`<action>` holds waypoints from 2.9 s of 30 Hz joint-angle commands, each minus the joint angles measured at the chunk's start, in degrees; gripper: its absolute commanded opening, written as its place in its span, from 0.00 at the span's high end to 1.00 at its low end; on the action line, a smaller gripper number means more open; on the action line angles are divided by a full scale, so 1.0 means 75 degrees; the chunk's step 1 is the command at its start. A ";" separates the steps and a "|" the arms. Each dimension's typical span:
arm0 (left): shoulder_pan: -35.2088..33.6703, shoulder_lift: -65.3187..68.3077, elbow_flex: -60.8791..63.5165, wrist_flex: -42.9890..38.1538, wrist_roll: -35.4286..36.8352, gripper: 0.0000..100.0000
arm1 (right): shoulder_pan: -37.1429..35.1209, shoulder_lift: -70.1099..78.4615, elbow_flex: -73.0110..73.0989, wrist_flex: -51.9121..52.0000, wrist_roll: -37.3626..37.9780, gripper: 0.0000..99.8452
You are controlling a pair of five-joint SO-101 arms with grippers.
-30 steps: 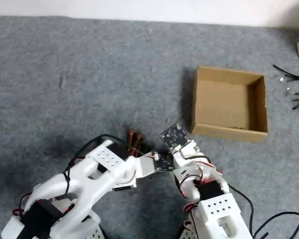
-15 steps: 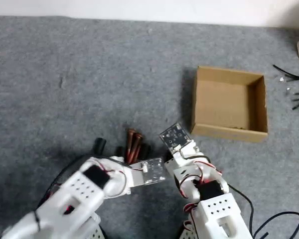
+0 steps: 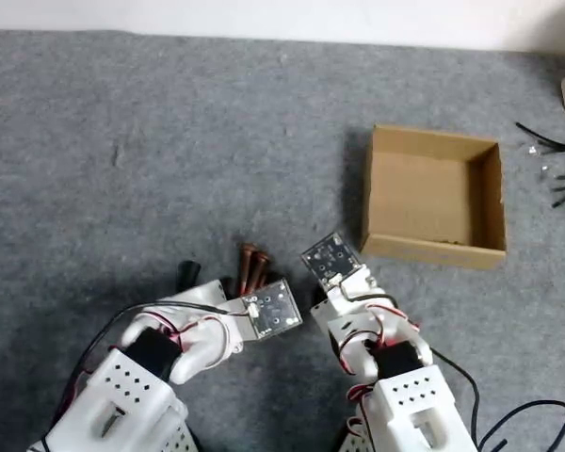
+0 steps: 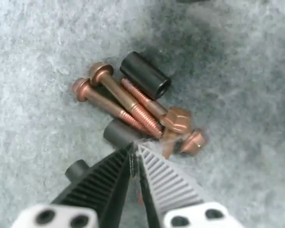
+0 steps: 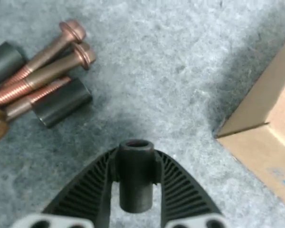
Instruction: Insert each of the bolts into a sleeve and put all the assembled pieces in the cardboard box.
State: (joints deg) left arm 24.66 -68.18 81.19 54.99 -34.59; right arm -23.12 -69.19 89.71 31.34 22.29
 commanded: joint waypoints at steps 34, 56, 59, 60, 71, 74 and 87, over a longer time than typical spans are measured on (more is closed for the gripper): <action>-0.0416 0.5398 -0.2374 -0.0809 0.0316 0.88 | 0.0064 -0.0158 -0.0111 -0.0205 -0.0059 1.00; -0.0604 0.6886 -0.3440 -0.0258 0.0363 0.99 | 0.0064 -0.0158 -0.0111 -0.0205 -0.0059 1.00; -0.0604 0.6886 -0.3440 -0.0246 0.0352 0.99 | 0.0064 -0.0158 -0.0111 -0.0205 -0.0059 1.00; -0.0604 0.6886 -0.3429 -0.0246 0.0352 0.99 | 0.0064 -0.0158 -0.0111 -0.0205 -0.0059 1.00; -0.0158 0.4589 -0.1682 -0.0668 -0.0012 0.99 | 0.0064 -0.0158 -0.0111 -0.0205 -0.0059 1.00; -0.0416 0.2632 -0.0803 -0.0914 0.0012 0.99 | 0.0064 -0.0158 -0.0111 -0.0205 -0.0059 1.00; -0.1741 -0.2807 0.0967 -0.0926 0.1360 0.99 | 0.0064 -0.0158 -0.0111 -0.0205 -0.0059 1.00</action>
State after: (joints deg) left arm 12.97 -82.59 88.04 49.36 -26.42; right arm -23.12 -69.27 89.71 31.34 22.29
